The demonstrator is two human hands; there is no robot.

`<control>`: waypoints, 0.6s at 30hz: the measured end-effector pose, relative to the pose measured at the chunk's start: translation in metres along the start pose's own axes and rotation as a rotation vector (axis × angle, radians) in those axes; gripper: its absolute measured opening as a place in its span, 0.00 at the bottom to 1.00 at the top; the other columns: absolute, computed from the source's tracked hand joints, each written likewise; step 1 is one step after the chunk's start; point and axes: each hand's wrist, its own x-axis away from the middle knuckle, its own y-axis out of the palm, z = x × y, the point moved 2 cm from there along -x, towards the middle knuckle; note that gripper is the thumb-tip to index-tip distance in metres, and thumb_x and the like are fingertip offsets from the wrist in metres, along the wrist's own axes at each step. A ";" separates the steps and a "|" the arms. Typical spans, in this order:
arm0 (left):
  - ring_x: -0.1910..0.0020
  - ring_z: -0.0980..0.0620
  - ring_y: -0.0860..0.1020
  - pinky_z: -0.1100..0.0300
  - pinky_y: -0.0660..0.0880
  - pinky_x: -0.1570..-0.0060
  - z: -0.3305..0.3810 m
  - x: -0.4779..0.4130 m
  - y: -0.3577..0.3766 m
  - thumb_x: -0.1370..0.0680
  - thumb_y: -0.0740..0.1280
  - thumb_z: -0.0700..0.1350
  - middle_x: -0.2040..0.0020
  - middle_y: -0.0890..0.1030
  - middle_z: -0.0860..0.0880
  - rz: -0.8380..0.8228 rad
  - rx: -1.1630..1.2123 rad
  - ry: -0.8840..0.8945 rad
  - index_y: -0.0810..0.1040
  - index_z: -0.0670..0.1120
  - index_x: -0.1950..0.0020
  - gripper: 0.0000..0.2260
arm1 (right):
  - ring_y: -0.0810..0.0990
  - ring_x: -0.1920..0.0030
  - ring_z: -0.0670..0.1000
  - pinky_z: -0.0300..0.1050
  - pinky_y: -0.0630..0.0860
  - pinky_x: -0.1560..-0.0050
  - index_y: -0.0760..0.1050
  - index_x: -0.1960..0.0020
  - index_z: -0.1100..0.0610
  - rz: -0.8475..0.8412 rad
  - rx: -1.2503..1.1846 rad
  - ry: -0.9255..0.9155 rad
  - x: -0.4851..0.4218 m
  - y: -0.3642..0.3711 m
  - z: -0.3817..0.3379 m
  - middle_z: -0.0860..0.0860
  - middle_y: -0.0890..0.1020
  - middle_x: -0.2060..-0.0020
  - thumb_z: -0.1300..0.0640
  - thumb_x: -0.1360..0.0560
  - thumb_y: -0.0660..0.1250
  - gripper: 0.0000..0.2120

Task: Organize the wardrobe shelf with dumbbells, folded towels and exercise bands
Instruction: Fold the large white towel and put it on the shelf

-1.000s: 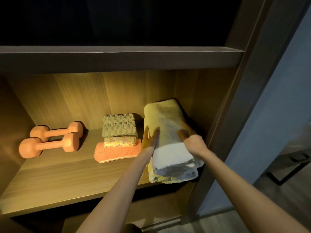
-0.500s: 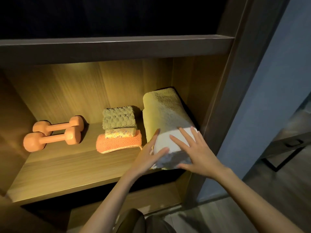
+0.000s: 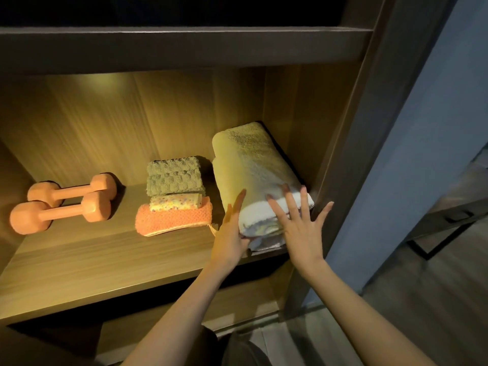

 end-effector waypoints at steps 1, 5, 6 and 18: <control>0.30 0.49 0.70 0.52 0.72 0.36 -0.001 0.000 0.001 0.31 0.77 0.49 0.23 0.58 0.57 -0.005 0.003 0.010 0.44 0.67 0.25 0.49 | 0.46 0.24 0.65 0.78 0.31 0.39 0.42 0.23 0.42 -0.010 0.012 0.000 0.000 0.001 -0.001 0.55 0.48 0.23 0.67 0.36 0.75 0.57; 0.31 0.49 0.70 0.54 0.73 0.38 -0.001 0.003 -0.002 0.29 0.76 0.47 0.24 0.62 0.53 -0.013 -0.053 -0.012 0.40 0.67 0.26 0.50 | 0.41 0.24 0.64 0.78 0.32 0.38 0.39 0.23 0.43 -0.065 0.016 -0.016 0.005 -0.006 -0.001 0.55 0.48 0.22 0.62 0.32 0.73 0.53; 0.33 0.49 0.72 0.53 0.74 0.39 0.001 0.004 -0.004 0.29 0.75 0.45 0.26 0.65 0.50 -0.022 -0.076 -0.031 0.39 0.67 0.26 0.50 | 0.40 0.24 0.64 0.78 0.33 0.37 0.38 0.23 0.44 -0.082 0.008 -0.030 0.007 -0.010 0.001 0.55 0.48 0.22 0.59 0.31 0.73 0.52; 0.26 0.51 0.61 0.51 0.67 0.31 0.057 0.055 -0.044 0.23 0.63 0.60 0.24 0.61 0.51 -0.030 -0.378 -0.017 0.50 0.61 0.23 0.32 | 0.44 0.22 0.53 0.54 0.47 0.25 0.46 0.22 0.44 -0.028 -0.307 -0.098 0.051 -0.074 0.015 0.50 0.49 0.22 0.52 0.21 0.63 0.35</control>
